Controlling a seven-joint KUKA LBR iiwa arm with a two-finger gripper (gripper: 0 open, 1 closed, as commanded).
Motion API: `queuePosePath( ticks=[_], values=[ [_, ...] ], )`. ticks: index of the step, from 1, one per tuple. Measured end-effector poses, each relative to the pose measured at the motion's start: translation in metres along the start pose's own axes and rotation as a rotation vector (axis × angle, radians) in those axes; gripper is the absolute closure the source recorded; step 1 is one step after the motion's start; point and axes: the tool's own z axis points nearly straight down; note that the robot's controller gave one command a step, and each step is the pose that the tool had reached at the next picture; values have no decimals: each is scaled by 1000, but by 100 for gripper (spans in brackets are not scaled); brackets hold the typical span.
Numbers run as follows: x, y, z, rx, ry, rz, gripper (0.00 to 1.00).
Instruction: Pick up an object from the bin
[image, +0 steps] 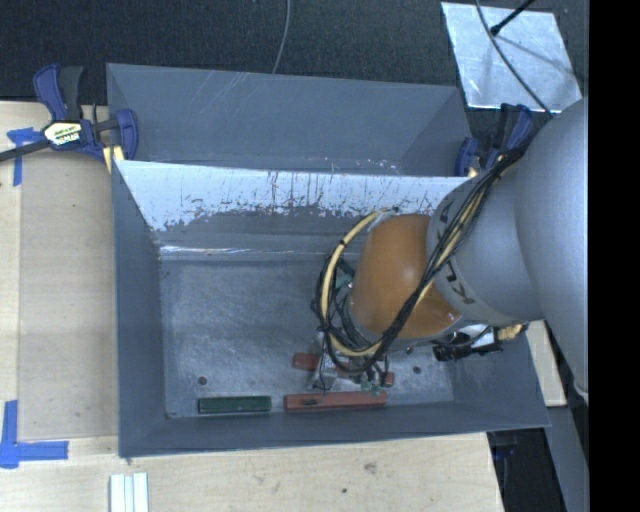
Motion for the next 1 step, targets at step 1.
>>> queuePosePath(
  ticks=[1],
  values=[
    [-8,12,-157,1,1,-20,100]
  ],
)
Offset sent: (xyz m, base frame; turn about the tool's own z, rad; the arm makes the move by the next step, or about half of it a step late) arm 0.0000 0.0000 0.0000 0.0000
